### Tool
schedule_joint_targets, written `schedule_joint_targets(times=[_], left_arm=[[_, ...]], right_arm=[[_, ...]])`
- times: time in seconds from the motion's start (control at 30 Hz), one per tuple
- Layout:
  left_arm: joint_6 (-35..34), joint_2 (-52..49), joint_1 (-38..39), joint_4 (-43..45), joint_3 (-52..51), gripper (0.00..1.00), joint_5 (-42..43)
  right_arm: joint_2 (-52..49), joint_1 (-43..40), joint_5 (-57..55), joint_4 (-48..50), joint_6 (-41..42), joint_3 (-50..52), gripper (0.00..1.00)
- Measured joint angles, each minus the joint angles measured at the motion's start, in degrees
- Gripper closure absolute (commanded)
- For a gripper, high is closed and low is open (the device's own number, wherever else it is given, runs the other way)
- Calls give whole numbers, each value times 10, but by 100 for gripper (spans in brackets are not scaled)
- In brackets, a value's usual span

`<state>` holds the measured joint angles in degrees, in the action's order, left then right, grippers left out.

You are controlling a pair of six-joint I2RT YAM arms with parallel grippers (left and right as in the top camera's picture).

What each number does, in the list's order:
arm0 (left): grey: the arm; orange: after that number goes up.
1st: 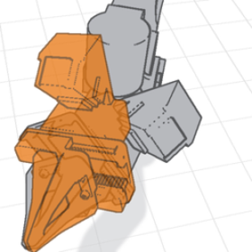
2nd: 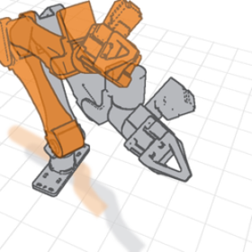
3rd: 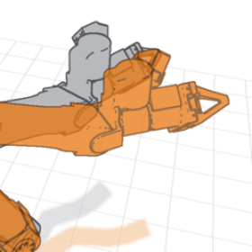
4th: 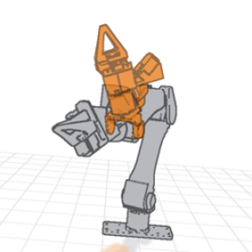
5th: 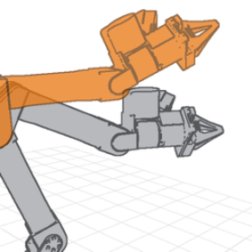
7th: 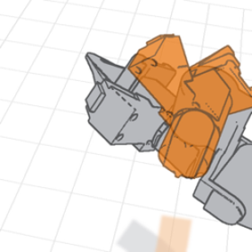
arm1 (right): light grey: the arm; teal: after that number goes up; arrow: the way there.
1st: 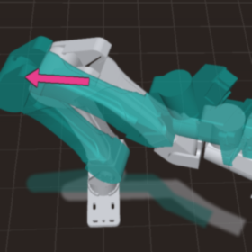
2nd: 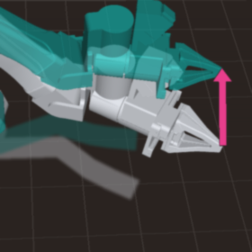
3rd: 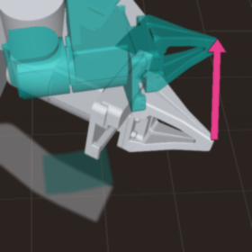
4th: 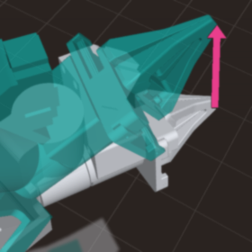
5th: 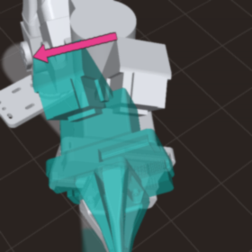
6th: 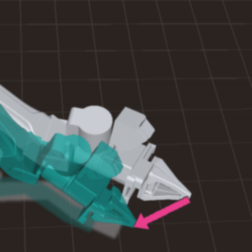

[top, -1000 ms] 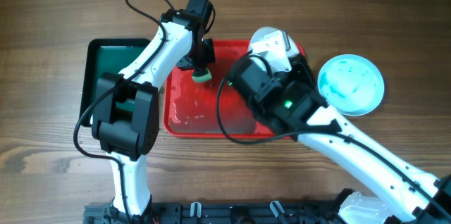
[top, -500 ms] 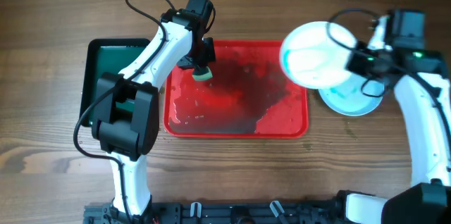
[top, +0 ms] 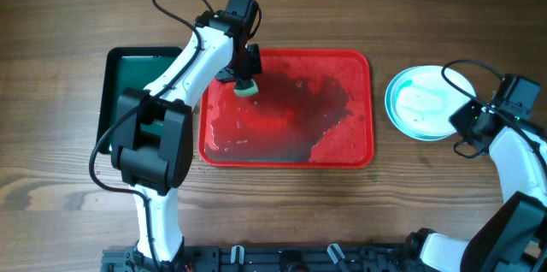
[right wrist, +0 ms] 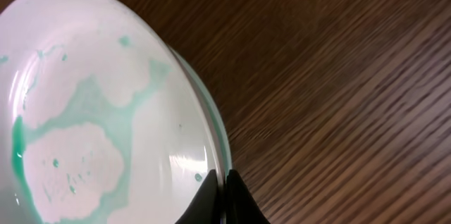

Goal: Clean dirty plates on tray and stack at the side
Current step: 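Move the sponge with the left gripper back into the green tray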

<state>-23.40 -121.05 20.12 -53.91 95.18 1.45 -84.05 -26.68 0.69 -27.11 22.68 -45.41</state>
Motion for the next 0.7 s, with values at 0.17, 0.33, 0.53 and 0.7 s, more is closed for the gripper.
schedule_joint_targets(times=[0.17, 0.33, 0.53, 0.7], left_arm=[[0, 0, -1, -9, 1, 96, 0], [4, 44, -22, -75, 11, 96, -1], [20, 120, -101, -190, 25, 96, -82], [23, 120, -188, -147, 2, 96, -115]], right_arm=[[-2, 0, 62, -17, -27, 0, 46], [0, 0, 97, -127, -50, -82, 22], [31, 44, 195, -167, -119, -183, 1], [32, 166, 179, -168, -138, -184, 0]])
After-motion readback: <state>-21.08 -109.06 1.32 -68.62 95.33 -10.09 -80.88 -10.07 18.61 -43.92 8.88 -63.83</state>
